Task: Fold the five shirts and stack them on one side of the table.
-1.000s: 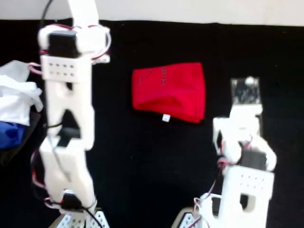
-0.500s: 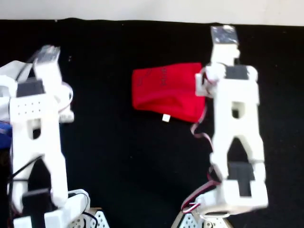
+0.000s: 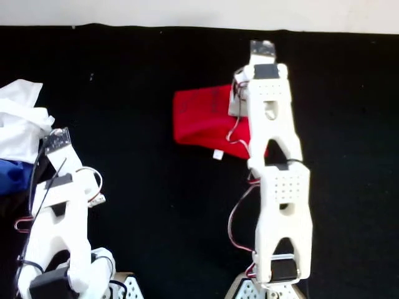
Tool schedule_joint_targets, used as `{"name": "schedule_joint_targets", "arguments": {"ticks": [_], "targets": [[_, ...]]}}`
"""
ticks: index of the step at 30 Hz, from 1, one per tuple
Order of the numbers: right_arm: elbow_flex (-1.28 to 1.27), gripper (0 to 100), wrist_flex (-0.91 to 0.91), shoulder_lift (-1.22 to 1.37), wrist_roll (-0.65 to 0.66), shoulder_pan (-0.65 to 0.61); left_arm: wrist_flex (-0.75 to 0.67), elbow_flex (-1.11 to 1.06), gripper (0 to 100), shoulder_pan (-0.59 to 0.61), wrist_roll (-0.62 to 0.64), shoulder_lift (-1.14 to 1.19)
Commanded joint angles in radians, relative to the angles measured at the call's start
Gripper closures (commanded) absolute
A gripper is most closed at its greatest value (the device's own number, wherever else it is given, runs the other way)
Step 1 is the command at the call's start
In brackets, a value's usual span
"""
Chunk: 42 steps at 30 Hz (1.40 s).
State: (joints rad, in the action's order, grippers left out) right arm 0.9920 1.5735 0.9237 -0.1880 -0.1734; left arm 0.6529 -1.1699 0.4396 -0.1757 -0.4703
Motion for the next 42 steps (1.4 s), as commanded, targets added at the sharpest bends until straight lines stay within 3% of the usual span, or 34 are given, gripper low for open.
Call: {"name": "schedule_joint_targets", "arguments": {"ticks": [1,7,9,12,17,22,28,34,42], "targets": [[0.156,57.7,0.013,0.102,-0.009,-0.010,-0.037,-0.010,99,0.007,-0.003,-0.021],[0.259,62.4,0.004,0.288,-0.003,-0.010,-0.034,-0.012,99,0.007,-0.003,-0.021],[0.282,73.7,0.010,0.317,-0.002,-0.010,-0.034,-0.012,99,0.007,-0.003,-0.021],[0.306,99.1,0.004,0.325,0.002,-0.005,-0.034,-0.012,99,0.007,-0.003,-0.019],[0.334,99.5,-0.008,0.326,0.149,0.047,-0.037,-0.012,99,0.007,-0.003,-0.016],[0.403,99.2,-0.074,0.326,0.292,0.231,-0.037,-0.012,99,0.007,-0.003,-0.013],[0.412,99.2,-0.283,0.334,0.448,0.427,-0.038,-0.012,99,0.005,-0.003,-0.013],[0.372,99.2,-0.466,0.334,0.463,0.530,-0.038,-0.012,99,0.005,-0.003,-0.013],[0.309,96.7,-0.579,0.332,0.465,0.527,-0.038,-0.012,99,-0.004,-0.003,-0.012]]}}
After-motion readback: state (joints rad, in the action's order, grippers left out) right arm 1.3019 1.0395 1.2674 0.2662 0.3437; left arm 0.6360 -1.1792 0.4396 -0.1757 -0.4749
